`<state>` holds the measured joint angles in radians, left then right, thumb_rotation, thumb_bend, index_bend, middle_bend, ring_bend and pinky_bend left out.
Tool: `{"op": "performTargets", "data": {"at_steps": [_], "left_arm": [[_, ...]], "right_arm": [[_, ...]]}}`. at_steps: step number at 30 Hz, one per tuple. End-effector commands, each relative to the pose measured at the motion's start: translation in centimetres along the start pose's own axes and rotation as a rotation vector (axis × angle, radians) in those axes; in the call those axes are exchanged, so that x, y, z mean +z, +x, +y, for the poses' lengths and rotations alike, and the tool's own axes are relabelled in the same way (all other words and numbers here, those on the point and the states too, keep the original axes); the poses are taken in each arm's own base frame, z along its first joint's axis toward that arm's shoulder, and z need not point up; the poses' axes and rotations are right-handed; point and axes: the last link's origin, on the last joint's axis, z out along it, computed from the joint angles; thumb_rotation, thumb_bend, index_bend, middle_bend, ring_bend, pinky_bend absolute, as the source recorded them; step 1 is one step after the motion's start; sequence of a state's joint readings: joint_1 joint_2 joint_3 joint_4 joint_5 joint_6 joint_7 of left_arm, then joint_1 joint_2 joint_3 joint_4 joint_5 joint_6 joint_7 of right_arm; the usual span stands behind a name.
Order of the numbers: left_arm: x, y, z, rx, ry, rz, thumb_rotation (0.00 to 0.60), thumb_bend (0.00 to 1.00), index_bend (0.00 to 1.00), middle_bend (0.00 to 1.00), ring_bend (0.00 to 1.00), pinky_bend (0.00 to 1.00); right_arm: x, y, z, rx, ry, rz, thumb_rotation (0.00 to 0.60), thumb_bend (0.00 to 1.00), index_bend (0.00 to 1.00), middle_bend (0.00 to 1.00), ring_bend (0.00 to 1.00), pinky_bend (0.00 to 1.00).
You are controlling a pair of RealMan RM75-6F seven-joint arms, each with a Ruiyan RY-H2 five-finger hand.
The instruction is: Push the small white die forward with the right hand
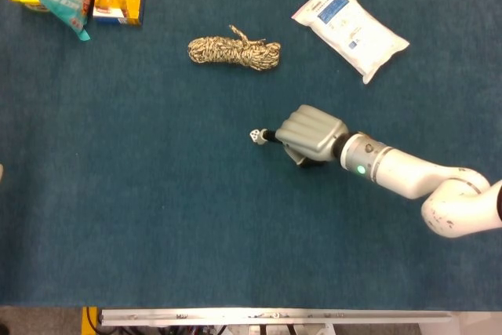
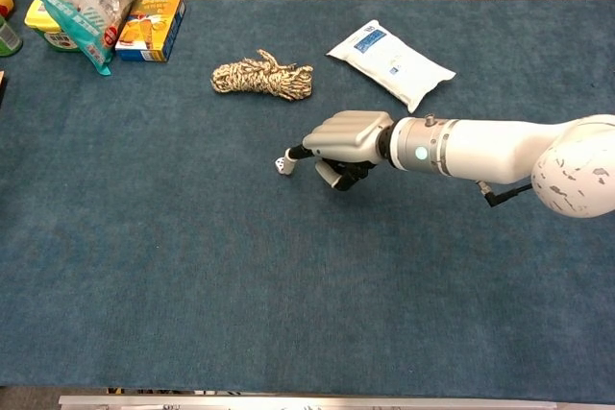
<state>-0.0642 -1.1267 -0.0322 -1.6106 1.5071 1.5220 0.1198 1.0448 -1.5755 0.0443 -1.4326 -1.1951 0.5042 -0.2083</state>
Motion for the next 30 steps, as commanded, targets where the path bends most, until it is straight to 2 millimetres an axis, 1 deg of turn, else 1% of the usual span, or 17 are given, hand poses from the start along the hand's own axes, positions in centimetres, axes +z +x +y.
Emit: {"op": "performTargets", "data": {"at_steps": [1,12,15,17,19,22,23,25,26,27,28,29,30], "left_arm": [[0.0,0.0,0.0,0.000,0.000,0.001,0.600,0.26,0.06,0.12,0.07,0.01],[0.0,0.0,-0.3,0.003,0.010,0.000,0.600,0.26,0.06,0.12,0.07,0.01],[0.0,0.1,-0.3,0.001,0.012,0.001,0.600,0.26,0.06,0.12,0.07,0.01],[0.0,0.1,-0.3,0.001,0.010,0.002,0.600,0.26,0.06,0.12,0.07,0.01],[0.0,0.1,-0.2,0.001,0.004,0.007,0.600,0.27,0.06,0.12,0.07,0.01],[0.1,0.1,-0.3,0.000,0.000,0.015,0.600,0.26,0.06,0.12,0.07,0.01],[0.1,0.1,-0.3,-0.001,0.001,0.018,0.600,0.26,0.06,0.12,0.07,0.01],[0.2,0.1,-0.4,-0.002,0.003,0.027,0.600,0.26,0.06,0.12,0.07,0.01],[0.3,0.1,-0.5,-0.003,0.004,0.032,0.600,0.26,0.06,0.12,0.07,0.01],[0.4,0.1,-0.5,-0.002,0.005,0.035,0.600,0.26,0.06,0.12,0.07,0.01],[0.4,0.1,-0.6,-0.002,0.005,0.037,0.600,0.27,0.06,0.12,0.07,0.01],[0.5,0.0,-0.5,-0.002,0.004,0.039,0.600,0.27,0.06,0.12,0.07,0.01],[0.6,0.0,-0.5,-0.002,0.002,0.040,0.600,0.27,0.06,0.12,0.07,0.01]], "right_arm": [[0.1,0.4,0.1,0.008,-0.005,0.019,0.600,1.00,0.22,1.00,1.00,1.00],[1.0,1.3,0.6,0.025,-0.021,0.066,0.600,1.00,0.22,1.00,1.00,1.00],[0.8,1.5,0.8,0.027,-0.023,0.076,0.600,1.00,0.22,1.00,1.00,1.00],[0.2,1.6,1.1,0.019,-0.026,0.092,0.600,1.00,0.22,1.00,1.00,1.00],[-1.1,1.8,1.7,0.011,-0.039,0.123,0.600,1.00,0.22,1.00,1.00,1.00],[-4.0,1.9,3.5,0.002,-0.103,0.177,0.600,1.00,0.21,1.00,1.00,1.00],[-5.1,1.9,4.2,0.001,-0.133,0.204,0.600,0.98,0.20,1.00,1.00,1.00],[-7.8,1.6,5.8,-0.011,-0.222,0.271,0.600,0.91,0.20,1.00,1.00,1.00],[-9.4,1.4,6.6,-0.023,-0.278,0.308,0.600,0.85,0.20,0.99,1.00,1.00],[-10.6,1.3,7.0,-0.029,-0.320,0.337,0.600,0.79,0.20,0.98,0.99,1.00],[-11.8,1.2,7.4,-0.035,-0.361,0.365,0.600,0.74,0.20,0.96,0.98,1.00],[-13.3,0.9,7.9,-0.039,-0.413,0.393,0.600,0.67,0.20,0.91,0.93,0.98],[-14.5,0.6,8.1,-0.039,-0.452,0.412,0.600,0.64,0.20,0.88,0.89,0.96]]}}
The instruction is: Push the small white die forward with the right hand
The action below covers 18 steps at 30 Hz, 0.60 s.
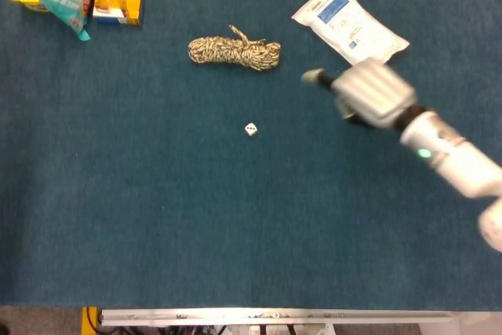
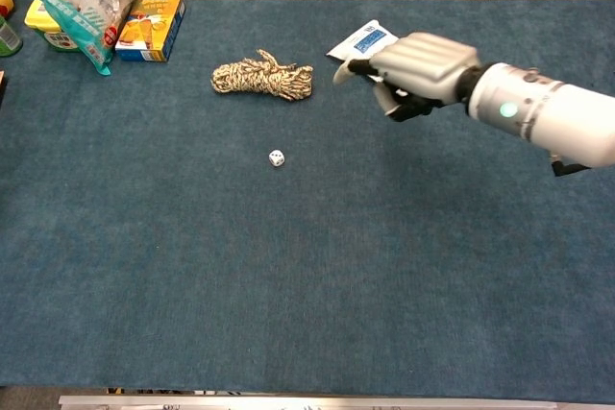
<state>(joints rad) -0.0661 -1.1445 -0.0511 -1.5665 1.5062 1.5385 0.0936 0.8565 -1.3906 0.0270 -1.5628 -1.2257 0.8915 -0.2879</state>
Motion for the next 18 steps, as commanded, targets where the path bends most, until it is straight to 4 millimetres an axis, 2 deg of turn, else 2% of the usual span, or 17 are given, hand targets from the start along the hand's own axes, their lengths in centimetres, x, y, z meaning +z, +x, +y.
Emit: {"op": "performTargets", "data": {"at_steps": [1,2,5,7,9,10,11,14,18], "left_arm": [[0.2,0.0,0.1,0.000,-0.005,0.004,0.600,0.27,0.06,0.12,0.07,0.01],[0.3,-0.1,0.1,0.001,-0.007,0.005,0.600,0.27,0.06,0.12,0.07,0.01],[0.4,-0.2,0.3,0.005,-0.011,0.000,0.600,0.26,0.05,0.12,0.07,0.01],[0.5,-0.3,0.4,0.007,-0.015,0.000,0.600,0.26,0.05,0.12,0.07,0.01],[0.5,-0.3,0.5,0.006,-0.017,0.001,0.600,0.26,0.05,0.12,0.07,0.01],[0.6,-0.3,0.5,0.006,-0.017,0.001,0.600,0.26,0.05,0.12,0.07,0.01],[0.6,-0.3,0.6,0.007,-0.020,0.003,0.600,0.26,0.05,0.12,0.07,0.01],[0.5,-0.4,0.8,0.012,-0.029,0.001,0.600,0.26,0.05,0.12,0.07,0.01],[0.4,-0.5,1.2,0.012,-0.038,-0.001,0.600,0.27,0.05,0.12,0.07,0.01]], "right_arm": [[-7.1,0.7,4.3,-0.050,-0.247,0.122,0.600,0.58,0.19,0.82,0.83,0.92],[-8.5,0.9,4.9,-0.047,-0.296,0.147,0.600,0.51,0.18,0.75,0.75,0.85],[-11.4,1.2,6.0,-0.059,-0.388,0.201,0.594,0.43,0.16,0.56,0.54,0.68],[-13.7,1.3,6.8,-0.071,-0.452,0.229,0.577,0.41,0.14,0.47,0.46,0.60],[-14.7,1.3,7.0,-0.074,-0.480,0.238,0.555,0.41,0.13,0.40,0.39,0.54],[-15.6,1.3,7.3,-0.078,-0.506,0.246,0.552,0.41,0.12,0.39,0.37,0.53],[-17.9,1.0,8.0,-0.078,-0.573,0.258,0.546,0.41,0.12,0.38,0.36,0.52],[-20.9,0.0,8.5,-0.068,-0.645,0.251,0.541,0.41,0.12,0.37,0.35,0.51],[-23.8,-1.5,8.9,-0.047,-0.717,0.234,0.541,0.41,0.12,0.37,0.35,0.51]]}}
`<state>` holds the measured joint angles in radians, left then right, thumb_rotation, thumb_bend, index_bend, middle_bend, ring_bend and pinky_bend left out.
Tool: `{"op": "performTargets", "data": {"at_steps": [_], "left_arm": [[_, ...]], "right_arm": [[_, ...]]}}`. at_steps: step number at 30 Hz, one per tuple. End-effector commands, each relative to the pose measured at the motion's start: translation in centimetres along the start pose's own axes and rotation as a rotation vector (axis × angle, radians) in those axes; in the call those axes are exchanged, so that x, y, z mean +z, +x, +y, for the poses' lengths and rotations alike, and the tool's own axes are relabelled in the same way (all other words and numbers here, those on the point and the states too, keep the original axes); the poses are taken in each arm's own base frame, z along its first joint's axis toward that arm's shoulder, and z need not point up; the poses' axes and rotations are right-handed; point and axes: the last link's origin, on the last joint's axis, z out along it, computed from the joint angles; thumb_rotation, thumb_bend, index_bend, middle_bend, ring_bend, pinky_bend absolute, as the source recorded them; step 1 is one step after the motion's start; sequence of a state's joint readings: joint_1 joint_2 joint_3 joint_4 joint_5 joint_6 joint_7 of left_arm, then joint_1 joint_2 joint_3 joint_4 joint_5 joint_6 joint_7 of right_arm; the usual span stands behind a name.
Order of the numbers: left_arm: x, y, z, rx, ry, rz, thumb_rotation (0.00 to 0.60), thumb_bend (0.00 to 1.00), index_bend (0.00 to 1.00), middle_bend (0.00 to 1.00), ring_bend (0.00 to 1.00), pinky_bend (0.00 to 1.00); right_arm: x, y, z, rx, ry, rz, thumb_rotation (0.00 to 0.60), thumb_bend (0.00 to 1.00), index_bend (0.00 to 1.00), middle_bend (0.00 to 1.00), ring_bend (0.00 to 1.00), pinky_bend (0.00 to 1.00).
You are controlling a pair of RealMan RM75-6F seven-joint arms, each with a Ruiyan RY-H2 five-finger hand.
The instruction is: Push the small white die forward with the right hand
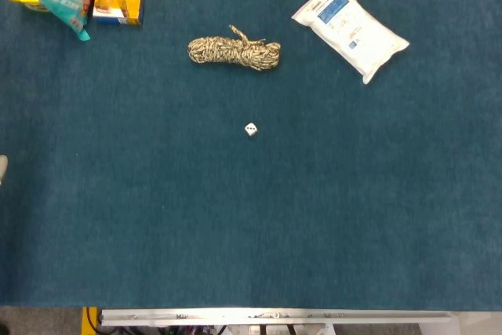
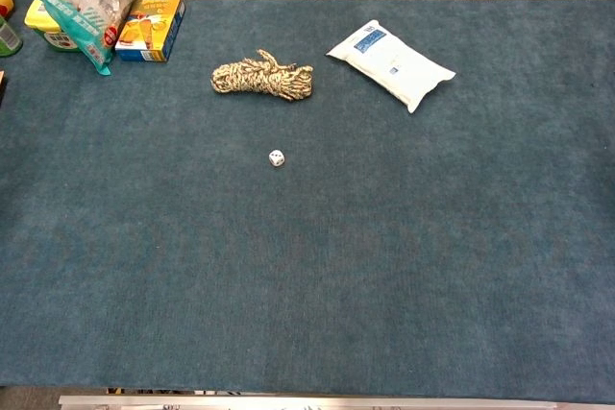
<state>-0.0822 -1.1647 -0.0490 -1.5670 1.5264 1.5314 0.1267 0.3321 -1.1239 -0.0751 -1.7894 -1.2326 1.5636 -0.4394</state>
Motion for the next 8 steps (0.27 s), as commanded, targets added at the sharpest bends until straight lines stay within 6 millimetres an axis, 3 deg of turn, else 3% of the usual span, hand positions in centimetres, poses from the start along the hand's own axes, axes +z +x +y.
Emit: {"op": "performTargets", "data": {"at_steps": [1,8], "left_arm": [[0.0,0.0,0.2,0.000,-0.007,-0.003,0.600,0.27,0.05,0.12,0.07,0.01],[0.0,-0.2,0.8,0.001,-0.023,-0.010,0.600,0.26,0.05,0.12,0.07,0.01]], "right_arm": [[-2.6,-0.6,2.2,0.004,-0.064,-0.023,0.541,0.41,0.12,0.37,0.35,0.51],[-4.3,-1.1,3.1,0.029,-0.082,-0.029,0.540,0.41,0.12,0.37,0.35,0.51]]}}
